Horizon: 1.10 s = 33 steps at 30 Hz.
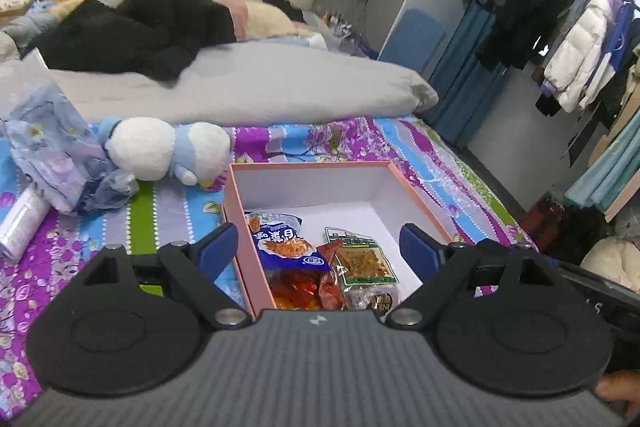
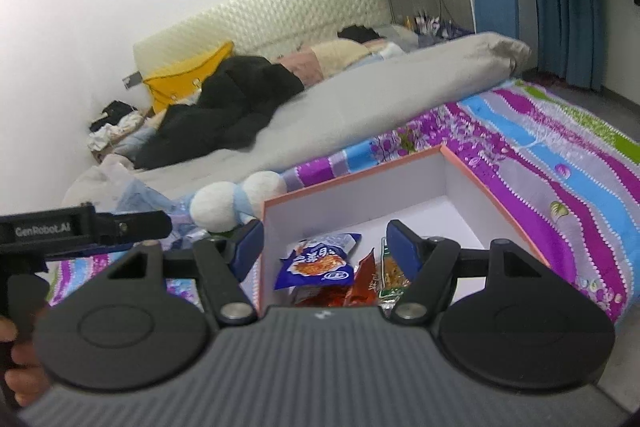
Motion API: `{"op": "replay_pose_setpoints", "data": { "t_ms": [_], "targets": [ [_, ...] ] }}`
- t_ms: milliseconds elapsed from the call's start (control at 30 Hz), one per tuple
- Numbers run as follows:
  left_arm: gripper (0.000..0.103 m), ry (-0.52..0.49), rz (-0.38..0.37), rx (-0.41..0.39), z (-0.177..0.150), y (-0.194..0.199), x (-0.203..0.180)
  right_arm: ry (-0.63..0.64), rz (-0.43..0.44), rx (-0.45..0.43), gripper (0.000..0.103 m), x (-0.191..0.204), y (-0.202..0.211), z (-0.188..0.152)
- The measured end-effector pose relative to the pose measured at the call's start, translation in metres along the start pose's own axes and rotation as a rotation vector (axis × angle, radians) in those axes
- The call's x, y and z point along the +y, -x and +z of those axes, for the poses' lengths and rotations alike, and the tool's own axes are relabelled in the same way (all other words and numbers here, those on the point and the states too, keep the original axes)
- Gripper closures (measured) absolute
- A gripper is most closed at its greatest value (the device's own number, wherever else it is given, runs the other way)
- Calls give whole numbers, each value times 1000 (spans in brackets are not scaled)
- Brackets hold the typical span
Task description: Organize snacks
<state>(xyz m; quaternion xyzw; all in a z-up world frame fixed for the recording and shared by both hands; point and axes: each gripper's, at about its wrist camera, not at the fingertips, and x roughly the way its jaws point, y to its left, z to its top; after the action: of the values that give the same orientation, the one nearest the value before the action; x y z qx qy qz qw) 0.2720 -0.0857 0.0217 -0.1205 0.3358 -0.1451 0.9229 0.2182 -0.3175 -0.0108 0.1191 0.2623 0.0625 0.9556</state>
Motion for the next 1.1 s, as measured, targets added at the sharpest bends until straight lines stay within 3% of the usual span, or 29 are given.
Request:
{"op": "replay_pose_setpoints", "data": {
  "t_ms": [300, 500, 1100],
  "targets": [
    [13, -24, 8, -75, -40, 74, -8, 13, 4, -51, 33, 16, 54, -25],
    [13, -55, 12, -104, -64, 104, -15, 17, 4, -46, 33, 22, 73, -49],
    [13, -92, 33, -107, -99, 117, -20, 42, 11, -77, 33, 24, 89, -82]
  ]
}}
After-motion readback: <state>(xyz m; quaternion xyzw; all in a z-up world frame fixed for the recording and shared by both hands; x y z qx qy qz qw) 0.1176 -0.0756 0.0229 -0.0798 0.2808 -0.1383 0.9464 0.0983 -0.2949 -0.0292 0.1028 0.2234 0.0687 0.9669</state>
